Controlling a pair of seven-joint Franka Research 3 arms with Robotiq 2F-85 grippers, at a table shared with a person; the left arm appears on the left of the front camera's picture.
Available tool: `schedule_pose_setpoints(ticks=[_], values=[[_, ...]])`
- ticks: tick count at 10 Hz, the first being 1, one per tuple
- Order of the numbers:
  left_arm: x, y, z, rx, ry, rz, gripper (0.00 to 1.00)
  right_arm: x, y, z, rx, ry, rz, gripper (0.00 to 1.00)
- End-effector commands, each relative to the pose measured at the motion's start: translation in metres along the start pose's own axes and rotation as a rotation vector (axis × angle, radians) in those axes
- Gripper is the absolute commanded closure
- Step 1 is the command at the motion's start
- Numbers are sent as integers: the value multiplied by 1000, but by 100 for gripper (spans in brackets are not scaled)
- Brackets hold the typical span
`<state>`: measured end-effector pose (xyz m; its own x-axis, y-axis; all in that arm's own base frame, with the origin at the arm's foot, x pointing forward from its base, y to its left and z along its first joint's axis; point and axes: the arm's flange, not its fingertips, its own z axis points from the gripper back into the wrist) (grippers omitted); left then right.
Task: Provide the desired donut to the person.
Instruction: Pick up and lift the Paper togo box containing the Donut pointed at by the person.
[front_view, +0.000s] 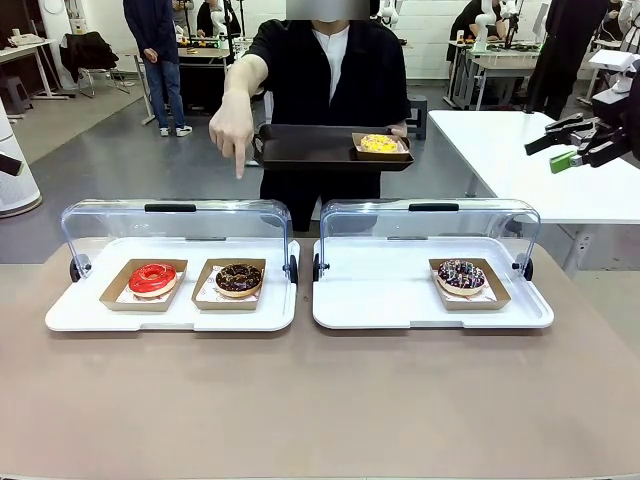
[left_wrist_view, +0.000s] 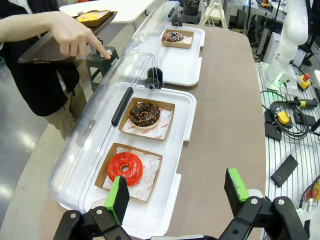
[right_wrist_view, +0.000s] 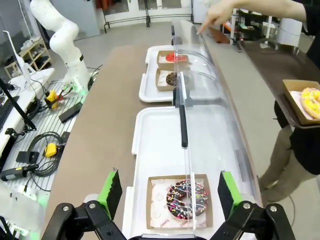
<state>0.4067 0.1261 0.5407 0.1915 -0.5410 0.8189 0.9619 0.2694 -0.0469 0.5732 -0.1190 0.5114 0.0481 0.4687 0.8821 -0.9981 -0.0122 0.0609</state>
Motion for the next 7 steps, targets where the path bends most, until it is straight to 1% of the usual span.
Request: schedule_pose_setpoints(ticks=[1, 7], values=[[0, 0, 1, -1, -22, -11, 0, -1, -1, 2, -9, 1, -2, 0], [0, 0, 1, -1, -22, -11, 0, -1, -1, 2, -9, 1, -2, 0]])
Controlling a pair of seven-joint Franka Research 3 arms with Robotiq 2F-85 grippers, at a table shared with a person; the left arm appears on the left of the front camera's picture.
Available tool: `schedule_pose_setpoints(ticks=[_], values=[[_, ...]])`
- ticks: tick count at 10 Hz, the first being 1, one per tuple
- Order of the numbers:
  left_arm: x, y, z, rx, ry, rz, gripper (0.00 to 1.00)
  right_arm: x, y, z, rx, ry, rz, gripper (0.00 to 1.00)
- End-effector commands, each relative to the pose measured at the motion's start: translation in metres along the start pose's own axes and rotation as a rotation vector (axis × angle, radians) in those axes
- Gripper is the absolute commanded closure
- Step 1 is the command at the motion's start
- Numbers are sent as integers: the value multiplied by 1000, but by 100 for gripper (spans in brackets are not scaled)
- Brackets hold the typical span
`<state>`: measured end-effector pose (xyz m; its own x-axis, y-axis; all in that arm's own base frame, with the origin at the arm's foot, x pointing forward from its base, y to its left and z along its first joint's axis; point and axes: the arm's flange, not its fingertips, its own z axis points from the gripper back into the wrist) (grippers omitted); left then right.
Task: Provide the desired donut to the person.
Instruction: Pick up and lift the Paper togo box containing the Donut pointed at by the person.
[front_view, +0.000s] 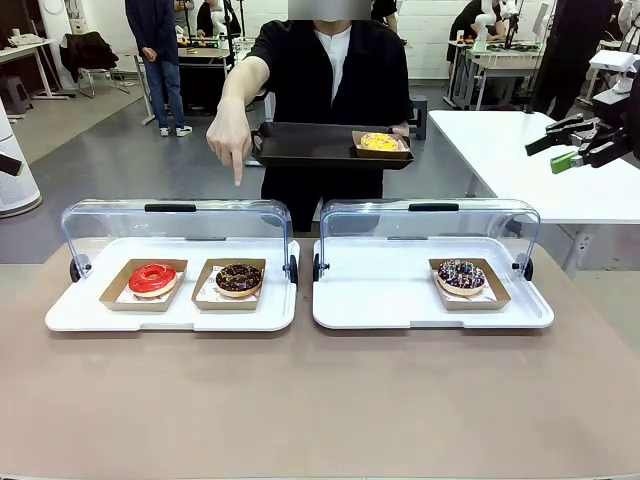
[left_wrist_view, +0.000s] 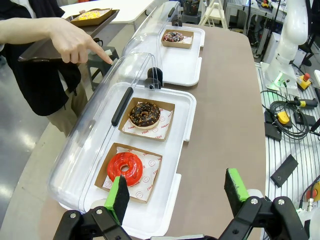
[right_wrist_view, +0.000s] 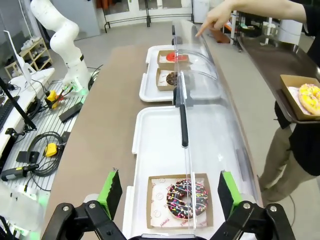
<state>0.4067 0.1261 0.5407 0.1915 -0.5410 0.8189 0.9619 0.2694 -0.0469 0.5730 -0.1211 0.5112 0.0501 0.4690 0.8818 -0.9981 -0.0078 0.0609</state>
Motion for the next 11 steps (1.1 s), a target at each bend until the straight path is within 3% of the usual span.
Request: schedule_pose_setpoints(ticks=[1, 11], values=[[0, 0, 1, -1, -22, -11, 0, 0, -1, 0, -6, 0, 0, 0], [0, 0, 1, -1, -22, -11, 0, 0, -1, 0, -6, 0, 0, 0]])
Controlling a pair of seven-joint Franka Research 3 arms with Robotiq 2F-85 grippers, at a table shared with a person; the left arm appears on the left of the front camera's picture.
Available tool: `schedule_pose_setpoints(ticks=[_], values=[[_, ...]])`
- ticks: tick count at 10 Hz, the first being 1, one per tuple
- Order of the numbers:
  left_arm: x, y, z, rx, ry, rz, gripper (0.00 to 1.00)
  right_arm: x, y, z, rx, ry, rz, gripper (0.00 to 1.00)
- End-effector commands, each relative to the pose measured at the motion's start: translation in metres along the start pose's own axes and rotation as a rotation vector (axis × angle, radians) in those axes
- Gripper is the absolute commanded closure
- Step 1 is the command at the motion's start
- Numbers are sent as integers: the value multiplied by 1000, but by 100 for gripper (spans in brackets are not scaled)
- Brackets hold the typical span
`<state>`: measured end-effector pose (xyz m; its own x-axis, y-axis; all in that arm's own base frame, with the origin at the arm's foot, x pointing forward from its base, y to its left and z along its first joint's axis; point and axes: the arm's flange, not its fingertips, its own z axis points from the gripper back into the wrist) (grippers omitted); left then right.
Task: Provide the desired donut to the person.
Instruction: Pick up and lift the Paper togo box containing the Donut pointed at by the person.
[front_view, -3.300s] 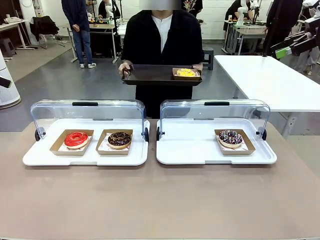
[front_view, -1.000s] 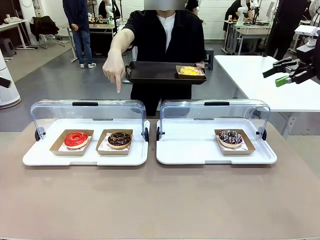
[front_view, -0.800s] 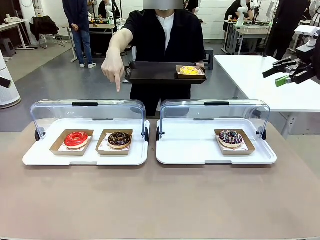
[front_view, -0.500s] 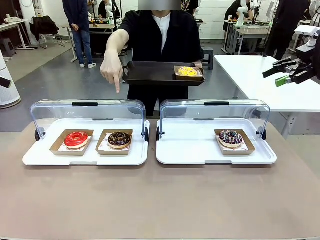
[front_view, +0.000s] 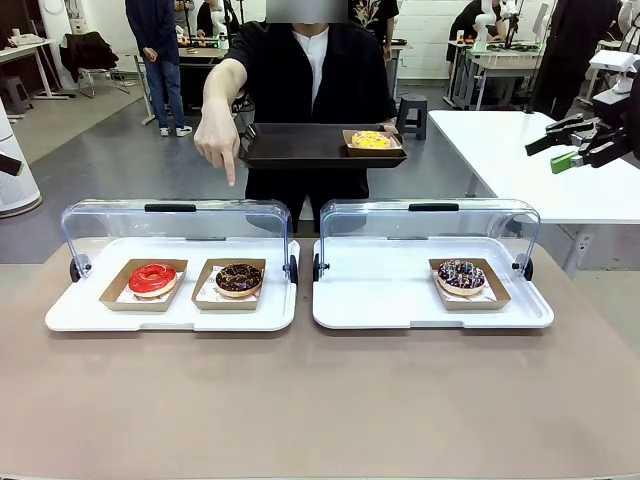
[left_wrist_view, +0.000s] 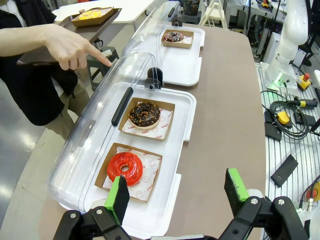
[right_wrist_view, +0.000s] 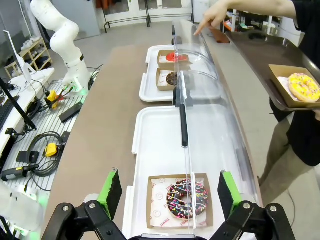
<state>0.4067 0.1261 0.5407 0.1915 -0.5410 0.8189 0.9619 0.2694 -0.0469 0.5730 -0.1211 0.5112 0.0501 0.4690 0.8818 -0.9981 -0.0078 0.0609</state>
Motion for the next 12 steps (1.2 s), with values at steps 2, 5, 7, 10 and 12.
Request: schedule_pose_setpoints(ticks=[2, 5, 7, 10, 12], values=[[20, 1, 9, 14, 42, -7, 0, 0, -1, 0, -6, 0, 0, 0], [87, -5, 1, -37, 235, -115, 0, 0, -1, 0, -6, 0, 0, 0], [130, -11, -36, -116, 437, -213, 0, 0, -1, 0, -6, 0, 0, 0], [174, -13, -112, -187, 685, -301, 0, 0, -1, 0, -6, 0, 0, 0], [185, -8, -153, -194, 731, -334, 0, 0, -1, 0, -6, 0, 0, 0]])
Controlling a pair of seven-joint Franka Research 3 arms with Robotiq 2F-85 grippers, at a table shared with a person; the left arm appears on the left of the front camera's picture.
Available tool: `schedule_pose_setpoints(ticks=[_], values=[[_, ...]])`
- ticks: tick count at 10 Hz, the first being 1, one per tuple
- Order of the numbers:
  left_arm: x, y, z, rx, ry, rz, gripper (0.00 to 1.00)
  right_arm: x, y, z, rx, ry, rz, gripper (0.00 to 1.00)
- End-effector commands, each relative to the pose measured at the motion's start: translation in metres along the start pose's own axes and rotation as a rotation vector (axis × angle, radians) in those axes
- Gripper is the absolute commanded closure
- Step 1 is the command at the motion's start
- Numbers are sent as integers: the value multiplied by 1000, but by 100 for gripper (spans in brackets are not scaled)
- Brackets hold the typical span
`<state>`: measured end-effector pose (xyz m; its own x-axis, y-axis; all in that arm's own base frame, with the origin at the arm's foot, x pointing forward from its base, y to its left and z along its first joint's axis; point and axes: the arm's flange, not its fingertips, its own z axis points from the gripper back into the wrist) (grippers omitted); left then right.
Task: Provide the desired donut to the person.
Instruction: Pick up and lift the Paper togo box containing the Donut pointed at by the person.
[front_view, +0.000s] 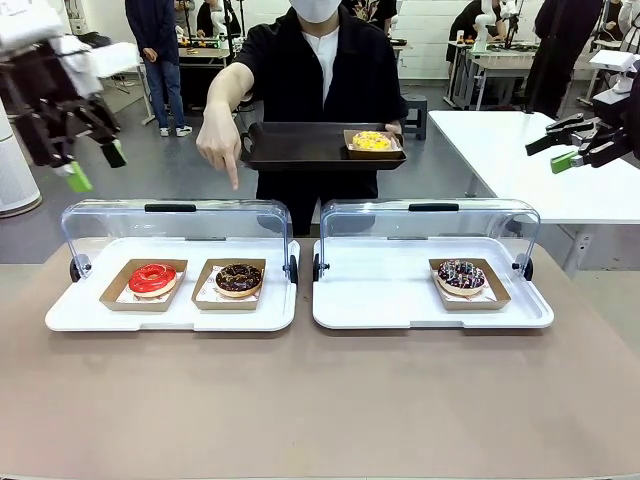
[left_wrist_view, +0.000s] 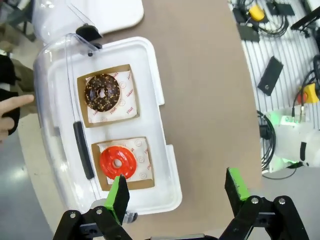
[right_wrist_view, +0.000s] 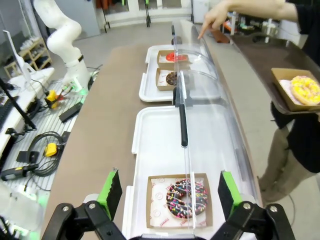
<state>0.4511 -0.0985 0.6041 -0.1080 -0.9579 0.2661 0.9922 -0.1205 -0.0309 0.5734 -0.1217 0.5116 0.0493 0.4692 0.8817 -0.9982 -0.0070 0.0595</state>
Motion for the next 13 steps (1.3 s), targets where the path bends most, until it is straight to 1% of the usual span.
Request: schedule_pose_setpoints(ticks=[1, 2, 3, 4, 6, 9, 10, 11, 13], values=[[10, 24, -14, 26, 77, 15, 0, 0, 0, -1, -4, 0, 0, 0], [21, 34, -37, 24, 112, 15, 0, 0, 0, -1, -4, 0, 0, 0], [30, 39, -56, 26, 121, 16, 0, 0, 0, -1, -4, 0, 0, 0], [39, 38, -73, 48, 132, 4, 0, 0, 0, -1, -4, 0, 0, 0], [56, 29, -93, 128, 158, -9, 0, 0, 0, -1, -4, 0, 0, 0], [67, 18, -109, 96, 153, -28, 0, 0, 0, -1, -4, 0, 0, 0], [63, 12, -109, 67, 126, -18, 0, 0, 0, -1, -4, 0, 0, 0], [70, 27, -107, 85, 133, -47, 0, 0, 0, -1, -4, 0, 0, 0], [70, 27, -107, 85, 133, -47, 0, 0, 0, -1, -4, 0, 0, 0]])
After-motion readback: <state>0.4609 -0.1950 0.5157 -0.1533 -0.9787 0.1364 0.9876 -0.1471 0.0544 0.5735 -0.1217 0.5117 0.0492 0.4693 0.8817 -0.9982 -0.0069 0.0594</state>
